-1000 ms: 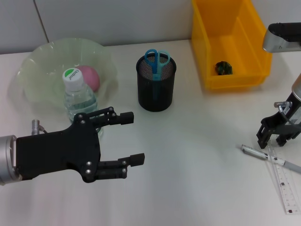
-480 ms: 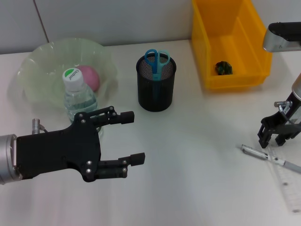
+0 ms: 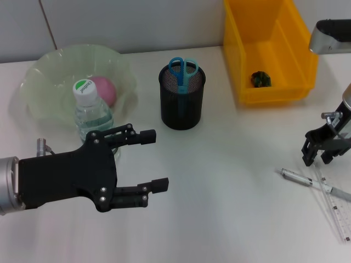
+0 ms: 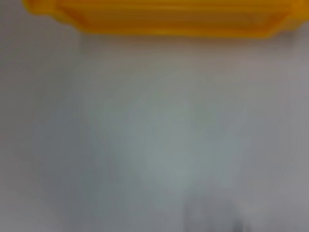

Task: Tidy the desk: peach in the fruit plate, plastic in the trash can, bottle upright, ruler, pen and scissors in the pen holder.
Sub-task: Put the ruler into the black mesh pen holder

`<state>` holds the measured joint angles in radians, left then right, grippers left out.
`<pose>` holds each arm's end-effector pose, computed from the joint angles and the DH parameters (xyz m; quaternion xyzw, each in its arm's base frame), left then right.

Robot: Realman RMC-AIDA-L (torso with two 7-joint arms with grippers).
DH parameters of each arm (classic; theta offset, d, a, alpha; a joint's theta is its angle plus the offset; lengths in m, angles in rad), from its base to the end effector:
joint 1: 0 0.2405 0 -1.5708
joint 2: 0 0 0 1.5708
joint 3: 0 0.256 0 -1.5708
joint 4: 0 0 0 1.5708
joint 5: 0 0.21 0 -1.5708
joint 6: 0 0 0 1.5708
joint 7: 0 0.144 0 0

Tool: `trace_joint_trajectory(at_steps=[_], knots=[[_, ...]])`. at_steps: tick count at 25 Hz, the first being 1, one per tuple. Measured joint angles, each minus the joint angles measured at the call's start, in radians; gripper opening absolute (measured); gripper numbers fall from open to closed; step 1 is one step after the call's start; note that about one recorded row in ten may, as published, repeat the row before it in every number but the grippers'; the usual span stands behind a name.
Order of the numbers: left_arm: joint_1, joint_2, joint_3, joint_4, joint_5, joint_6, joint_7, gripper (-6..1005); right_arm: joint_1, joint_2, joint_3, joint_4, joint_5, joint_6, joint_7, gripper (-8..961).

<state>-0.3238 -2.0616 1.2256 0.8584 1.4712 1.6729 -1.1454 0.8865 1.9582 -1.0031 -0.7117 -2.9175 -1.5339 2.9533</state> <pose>-0.2132 0.2784 -0.0067 -0.9377 -0.0087 -0.3415 0.0642 0.2611 0.3931 0.0397 -0.6954 0.6374 -0.2431 0.2261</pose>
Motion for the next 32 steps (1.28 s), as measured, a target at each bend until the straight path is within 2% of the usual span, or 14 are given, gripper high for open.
trace_joint_trajectory(at_steps=[3, 7, 12, 23, 32], knots=[[-0.001, 0.0, -0.001, 0.002, 0.001, 0.0, -0.009, 806, -0.011, 0.003, 0.002, -0.046, 0.004, -0.019, 0.0, 369], [0.0, 0.0, -0.003, 0.01, 0.004, 0.001, -0.018, 806, -0.025, 0.02, 0.022, -0.121, 0.007, -0.053, -0.006, 369], [0.002, 0.0, -0.003, 0.023, 0.006, 0.001, -0.033, 806, -0.034, 0.027, 0.029, -0.185, 0.028, -0.082, -0.012, 369], [0.007, 0.003, -0.003, 0.052, 0.008, 0.003, -0.08, 806, -0.093, 0.018, 0.035, -0.327, 0.199, -0.104, -0.07, 368], [0.008, 0.005, -0.005, 0.076, 0.008, 0.003, -0.12, 807, -0.098, 0.005, 0.14, -0.421, 0.353, -0.102, -0.189, 368]])
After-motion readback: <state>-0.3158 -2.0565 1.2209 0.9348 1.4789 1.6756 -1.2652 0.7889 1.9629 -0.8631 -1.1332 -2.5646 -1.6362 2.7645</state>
